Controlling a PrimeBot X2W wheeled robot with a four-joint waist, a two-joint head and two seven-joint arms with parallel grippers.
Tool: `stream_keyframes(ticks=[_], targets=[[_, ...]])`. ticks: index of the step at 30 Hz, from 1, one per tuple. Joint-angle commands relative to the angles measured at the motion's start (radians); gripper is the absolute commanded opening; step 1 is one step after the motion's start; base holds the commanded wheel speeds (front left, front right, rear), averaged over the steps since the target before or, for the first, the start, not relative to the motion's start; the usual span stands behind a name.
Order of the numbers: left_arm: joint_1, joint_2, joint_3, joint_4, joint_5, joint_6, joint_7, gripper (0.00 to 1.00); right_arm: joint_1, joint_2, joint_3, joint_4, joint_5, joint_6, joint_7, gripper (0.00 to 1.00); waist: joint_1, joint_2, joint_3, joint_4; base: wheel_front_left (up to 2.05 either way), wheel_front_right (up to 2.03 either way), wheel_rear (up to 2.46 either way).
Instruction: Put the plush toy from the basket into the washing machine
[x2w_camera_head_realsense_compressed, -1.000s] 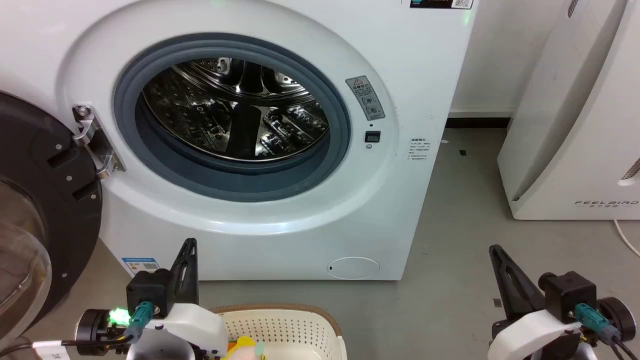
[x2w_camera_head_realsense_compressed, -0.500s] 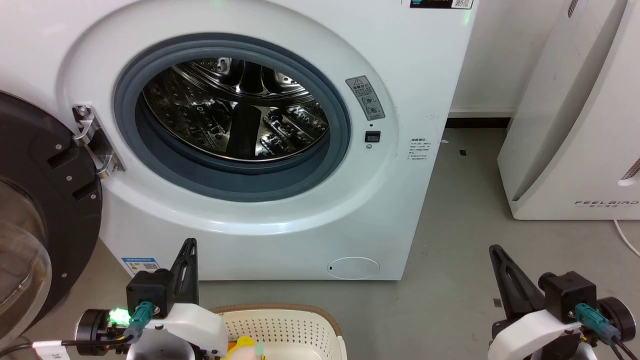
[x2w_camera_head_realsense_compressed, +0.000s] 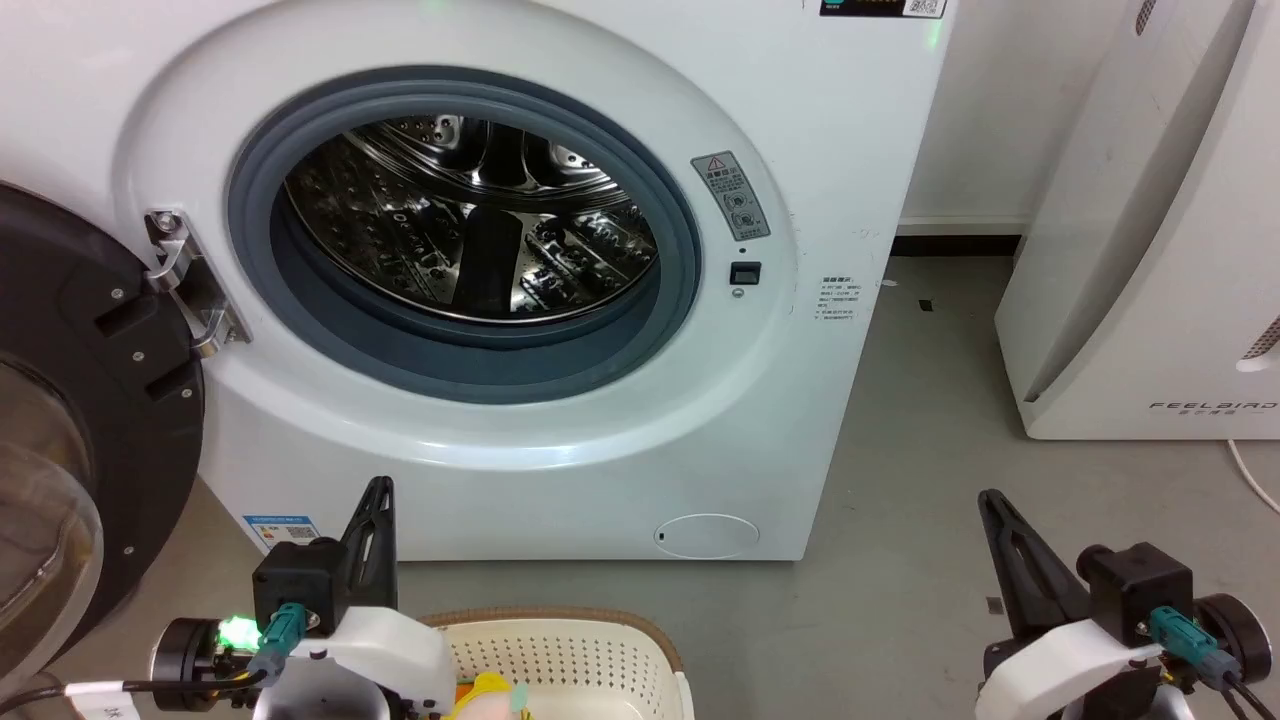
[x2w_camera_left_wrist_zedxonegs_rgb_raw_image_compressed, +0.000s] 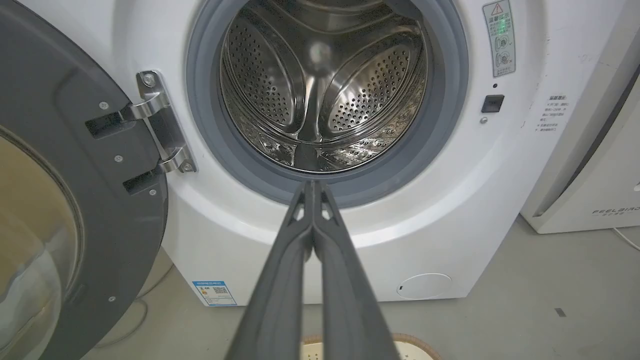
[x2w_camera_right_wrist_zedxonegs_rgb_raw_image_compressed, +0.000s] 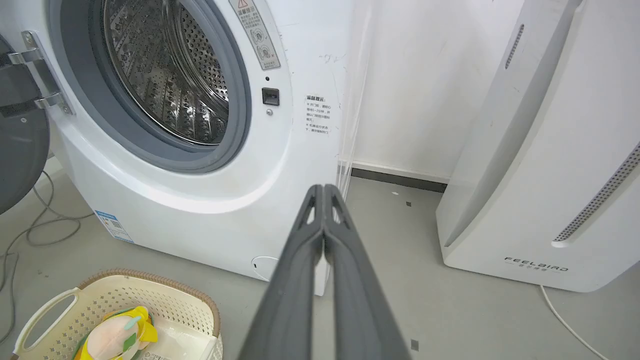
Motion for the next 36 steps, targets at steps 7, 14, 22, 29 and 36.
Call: stream_keyframes(ticks=[7,14,22,29,36], targets=[[0.000,0.000,-0.001,0.001,0.000,0.001,0.000,1.00,0.000,0.000,0.000,0.000,0.001,0.000,0.000,1.00,0.0000,0.0000,0.000,0.000,0.00,0.00,0.00],[-0.004,0.000,-0.009,0.004,-0.007,0.013,-0.014,1.00,0.001,0.000,-0.010,-0.011,0.022,0.000,-0.014,1.00,0.0000,0.0000,0.004,0.000,0.00,0.00,0.00],[-0.019,0.000,-0.021,0.034,-0.012,0.017,-0.031,1.00,-0.003,0.000,-0.015,-0.023,0.052,0.000,-0.031,1.00,0.0000,0.0000,0.016,-0.003,0.00,0.00,0.00],[-0.047,0.001,-0.032,0.111,-0.017,0.009,-0.045,1.00,-0.014,0.000,-0.012,-0.031,0.074,0.000,-0.045,1.00,0.0000,0.0000,0.039,-0.015,0.00,0.00,0.00],[-0.092,0.008,-0.042,0.220,-0.024,0.001,-0.060,1.00,-0.033,0.000,-0.007,-0.042,0.098,0.000,-0.060,1.00,0.0000,0.0000,0.080,-0.034,0.00,0.00,0.00]])
